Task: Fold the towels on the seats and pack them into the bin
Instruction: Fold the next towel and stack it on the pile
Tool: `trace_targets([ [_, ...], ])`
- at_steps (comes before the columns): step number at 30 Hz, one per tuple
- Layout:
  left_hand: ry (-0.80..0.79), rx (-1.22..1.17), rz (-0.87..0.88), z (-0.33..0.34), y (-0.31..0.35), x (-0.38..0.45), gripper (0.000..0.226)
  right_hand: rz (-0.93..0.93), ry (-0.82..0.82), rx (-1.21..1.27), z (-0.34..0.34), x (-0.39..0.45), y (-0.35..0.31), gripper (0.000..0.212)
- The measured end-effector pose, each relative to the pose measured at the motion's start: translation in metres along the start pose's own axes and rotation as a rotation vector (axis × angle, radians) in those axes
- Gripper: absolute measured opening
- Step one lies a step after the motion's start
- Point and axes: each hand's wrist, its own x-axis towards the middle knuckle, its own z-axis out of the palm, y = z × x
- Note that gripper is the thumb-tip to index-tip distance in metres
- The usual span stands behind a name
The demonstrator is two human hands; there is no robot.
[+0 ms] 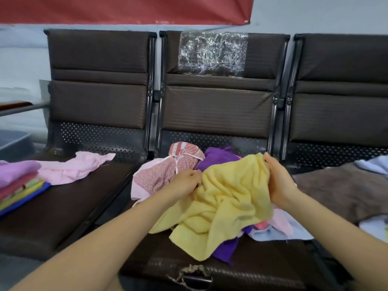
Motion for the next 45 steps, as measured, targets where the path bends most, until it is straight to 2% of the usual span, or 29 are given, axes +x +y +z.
trace_targets([
  [3,-0.003,-0.031,-0.045,0.000,-0.003,0.011,0.034,-0.064,-0.036,-0.029,-0.012,0.004,-0.015,0.051],
  [5,-0.037,-0.051,-0.076,0.002,-0.002,0.011,0.033,-0.071,-0.049,-0.143,-0.015,0.005,-0.019,0.060],
  [7,-0.077,-0.006,-0.057,0.004,-0.003,0.010,0.034,-0.041,-0.026,-0.352,-0.020,0.008,-0.015,0.061],
  [11,-0.089,-0.045,0.044,0.010,-0.006,0.010,0.039,-0.044,-0.022,-1.004,-0.021,0.008,0.007,0.044],
  [14,-0.080,-0.150,0.044,0.012,0.001,0.008,0.031,-0.107,0.004,-1.127,-0.014,0.006,0.014,0.034],
  [16,-0.071,-0.186,0.000,0.014,0.009,0.004,0.023,-0.019,-0.044,-0.982,-0.013,0.003,0.011,0.033],
  [19,-0.041,-0.120,-0.078,0.016,0.014,0.000,0.027,0.117,-0.110,-0.613,-0.014,0.000,0.006,0.039],
  [21,-0.060,-0.075,-0.099,0.017,0.016,-0.002,0.036,0.099,-0.060,-0.423,-0.014,-0.001,-0.003,0.039],
  [25,-0.166,-0.003,-0.096,0.022,0.020,-0.007,0.045,0.019,0.013,-0.088,-0.019,-0.009,-0.028,0.051],
  [29,-0.341,0.094,0.069,0.028,0.012,-0.011,0.028,-0.124,0.021,0.073,-0.028,-0.017,-0.044,0.042],
  [31,-0.325,0.141,0.137,0.032,0.009,-0.011,0.024,-0.165,0.022,0.092,-0.030,-0.019,-0.047,0.038],
  [33,-0.260,0.073,0.197,0.031,0.013,-0.011,0.021,-0.177,0.031,0.058,-0.033,-0.018,-0.048,0.040],
  [36,-0.157,-0.270,0.201,0.013,0.029,-0.009,0.020,-0.240,0.115,-0.063,-0.038,-0.015,-0.049,0.039],
  [38,-0.110,-0.522,0.147,-0.005,0.037,-0.008,0.022,-0.375,0.146,-0.265,-0.042,-0.014,-0.049,0.019],
  [39,-0.065,-0.575,0.121,-0.014,0.038,-0.007,0.024,-0.447,0.123,-0.412,-0.043,-0.014,-0.049,0.012],
  [42,-0.002,-0.557,0.107,-0.034,0.034,-0.004,0.025,-0.561,0.025,-0.891,-0.041,-0.016,-0.044,0.028],
  [45,0.034,-0.469,0.100,-0.043,0.024,-0.003,0.020,-0.442,-0.138,-1.138,-0.032,-0.016,-0.034,0.038],
])
